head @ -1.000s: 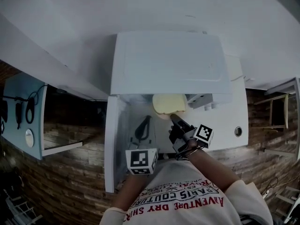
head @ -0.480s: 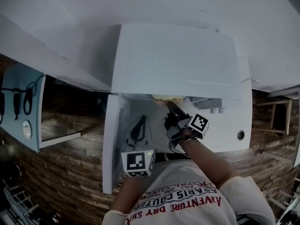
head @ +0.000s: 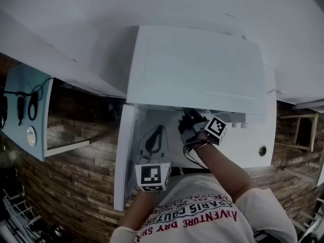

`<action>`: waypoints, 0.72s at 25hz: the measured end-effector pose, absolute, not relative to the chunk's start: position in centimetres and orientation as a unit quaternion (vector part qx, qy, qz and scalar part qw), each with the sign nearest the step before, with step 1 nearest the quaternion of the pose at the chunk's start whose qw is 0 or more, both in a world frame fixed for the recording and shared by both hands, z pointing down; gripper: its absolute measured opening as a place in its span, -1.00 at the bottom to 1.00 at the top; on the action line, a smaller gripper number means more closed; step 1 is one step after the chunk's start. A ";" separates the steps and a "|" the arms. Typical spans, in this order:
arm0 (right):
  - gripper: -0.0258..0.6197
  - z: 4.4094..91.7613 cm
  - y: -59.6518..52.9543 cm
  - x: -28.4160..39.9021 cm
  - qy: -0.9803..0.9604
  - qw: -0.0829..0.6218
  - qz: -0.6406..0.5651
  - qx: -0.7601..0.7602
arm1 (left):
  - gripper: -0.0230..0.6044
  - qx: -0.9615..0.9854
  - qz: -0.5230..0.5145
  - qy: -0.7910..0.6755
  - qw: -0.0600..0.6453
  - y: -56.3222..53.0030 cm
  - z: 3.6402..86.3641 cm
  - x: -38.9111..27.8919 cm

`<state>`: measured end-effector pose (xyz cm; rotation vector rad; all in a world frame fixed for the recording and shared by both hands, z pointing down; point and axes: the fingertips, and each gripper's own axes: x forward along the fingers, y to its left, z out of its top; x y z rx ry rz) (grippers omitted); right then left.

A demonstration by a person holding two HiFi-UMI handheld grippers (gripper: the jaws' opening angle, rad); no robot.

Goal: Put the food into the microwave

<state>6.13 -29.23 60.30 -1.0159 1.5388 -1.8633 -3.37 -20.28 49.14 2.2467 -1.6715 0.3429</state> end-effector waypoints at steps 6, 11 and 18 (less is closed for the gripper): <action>-0.83 59.8 -29.9 5.6 0.574 0.236 -0.674 -0.399 | -0.90 0.783 0.121 -0.588 0.164 -20.8 49.2 -3.9; -0.83 59.9 -29.8 6.1 0.589 0.212 -0.651 -0.430 | -0.90 0.788 0.122 -0.580 0.165 -21.0 49.0 -3.9; -0.65 59.5 -29.9 6.4 0.612 0.176 -0.619 -0.459 | -0.90 0.796 0.120 -0.571 0.161 -21.4 48.6 -3.7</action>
